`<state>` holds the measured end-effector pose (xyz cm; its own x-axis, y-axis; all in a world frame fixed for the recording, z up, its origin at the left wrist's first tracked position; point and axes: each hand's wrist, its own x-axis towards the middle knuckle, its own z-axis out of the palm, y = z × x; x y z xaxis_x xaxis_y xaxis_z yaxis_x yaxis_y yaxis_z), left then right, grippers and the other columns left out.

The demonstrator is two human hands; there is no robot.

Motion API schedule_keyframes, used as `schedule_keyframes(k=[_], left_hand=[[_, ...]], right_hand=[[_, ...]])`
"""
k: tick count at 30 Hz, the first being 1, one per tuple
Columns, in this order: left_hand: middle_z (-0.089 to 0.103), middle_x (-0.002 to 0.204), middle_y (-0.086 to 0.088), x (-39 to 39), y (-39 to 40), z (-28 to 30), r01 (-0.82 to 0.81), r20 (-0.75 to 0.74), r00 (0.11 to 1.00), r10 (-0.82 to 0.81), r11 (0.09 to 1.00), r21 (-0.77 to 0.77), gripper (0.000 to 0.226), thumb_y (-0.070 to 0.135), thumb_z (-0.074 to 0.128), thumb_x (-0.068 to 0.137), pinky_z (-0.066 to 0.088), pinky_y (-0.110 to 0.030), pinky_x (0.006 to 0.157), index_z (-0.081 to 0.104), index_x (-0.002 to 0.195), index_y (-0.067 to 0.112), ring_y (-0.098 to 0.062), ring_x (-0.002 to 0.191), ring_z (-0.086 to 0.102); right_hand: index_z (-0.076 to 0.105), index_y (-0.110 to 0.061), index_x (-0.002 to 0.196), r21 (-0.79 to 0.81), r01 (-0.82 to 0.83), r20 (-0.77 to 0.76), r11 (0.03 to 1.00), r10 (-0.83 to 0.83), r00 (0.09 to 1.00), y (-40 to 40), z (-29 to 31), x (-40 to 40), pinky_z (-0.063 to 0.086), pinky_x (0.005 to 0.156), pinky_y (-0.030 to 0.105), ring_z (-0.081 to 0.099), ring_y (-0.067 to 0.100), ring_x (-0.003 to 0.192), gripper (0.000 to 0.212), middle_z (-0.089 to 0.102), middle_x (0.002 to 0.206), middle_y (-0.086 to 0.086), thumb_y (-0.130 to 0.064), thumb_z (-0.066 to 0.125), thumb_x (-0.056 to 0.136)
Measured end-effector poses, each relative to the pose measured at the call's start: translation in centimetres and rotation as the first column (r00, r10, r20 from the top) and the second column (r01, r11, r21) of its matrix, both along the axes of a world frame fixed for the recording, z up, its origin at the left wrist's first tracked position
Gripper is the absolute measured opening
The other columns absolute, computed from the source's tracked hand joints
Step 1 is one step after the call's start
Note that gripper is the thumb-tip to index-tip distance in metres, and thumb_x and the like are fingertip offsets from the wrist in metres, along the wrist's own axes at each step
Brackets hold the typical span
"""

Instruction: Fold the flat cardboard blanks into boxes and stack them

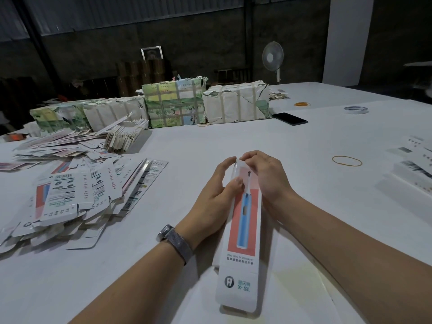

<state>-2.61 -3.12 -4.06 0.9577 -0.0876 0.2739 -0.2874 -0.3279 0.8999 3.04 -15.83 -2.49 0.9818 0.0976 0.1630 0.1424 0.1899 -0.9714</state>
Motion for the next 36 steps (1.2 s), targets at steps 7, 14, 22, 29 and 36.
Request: schedule_keyframes(k=[7,14,22,29,36], left_hand=[[0.075,0.088,0.006,0.0,0.1,-0.1,0.025,-0.017,1.0,-0.026,0.999,-0.032,0.032,0.048,0.045,0.09,0.06,-0.026,0.068,0.04,0.12,0.055,-0.018,0.075,0.076],[0.075,0.085,0.006,0.3,0.3,0.2,-0.026,0.024,0.999,0.029,0.993,-0.119,0.022,0.035,0.046,0.106,0.059,-0.025,0.063,0.041,0.119,0.052,-0.019,0.071,0.075],[0.076,0.083,0.01,0.3,0.6,0.4,-0.098,0.095,0.989,0.116,0.981,-0.169,0.027,0.027,0.044,0.108,0.058,-0.023,0.061,0.04,0.12,0.051,-0.017,0.071,0.075],[0.075,0.08,0.006,0.3,0.5,0.2,-0.078,0.114,0.988,0.101,0.979,-0.19,0.025,0.033,0.046,0.105,0.059,-0.026,0.064,0.04,0.121,0.051,-0.017,0.071,0.075],[0.075,0.083,0.01,0.5,0.7,0.2,-0.088,0.102,0.989,0.107,0.981,-0.173,0.027,0.033,0.044,0.106,0.058,-0.024,0.064,0.039,0.122,0.055,-0.015,0.074,0.075]], right_hand=[[0.061,-0.018,0.066,-0.047,0.009,0.036,0.999,-0.007,0.999,0.0,-0.2,0.0,0.046,0.058,0.028,0.053,0.018,0.061,0.035,0.064,0.066,0.001,-0.003,0.042,0.092],[0.062,-0.027,0.088,-0.049,0.039,0.073,0.998,-0.035,0.997,0.3,-0.6,-0.5,0.06,0.072,0.036,0.066,0.02,0.076,0.022,0.066,0.082,0.004,-0.024,0.046,0.102],[0.05,-0.034,0.105,-0.091,-0.058,0.101,0.994,0.067,0.993,0.5,-1.1,-0.8,0.061,0.074,0.043,0.07,0.023,0.07,0.009,0.07,0.085,0.01,-0.026,0.046,0.104],[0.052,-0.028,0.093,-0.014,-0.076,0.109,0.997,0.077,0.991,0.2,-0.9,-0.4,0.057,0.061,0.027,0.065,0.015,0.062,0.011,0.069,0.07,0.002,-0.021,0.048,0.1],[0.05,-0.031,0.099,-0.053,-0.041,0.131,0.998,0.048,0.99,0.4,-1.2,-0.6,0.061,0.065,0.032,0.07,0.02,0.065,0.008,0.07,0.074,0.002,-0.025,0.047,0.104]])
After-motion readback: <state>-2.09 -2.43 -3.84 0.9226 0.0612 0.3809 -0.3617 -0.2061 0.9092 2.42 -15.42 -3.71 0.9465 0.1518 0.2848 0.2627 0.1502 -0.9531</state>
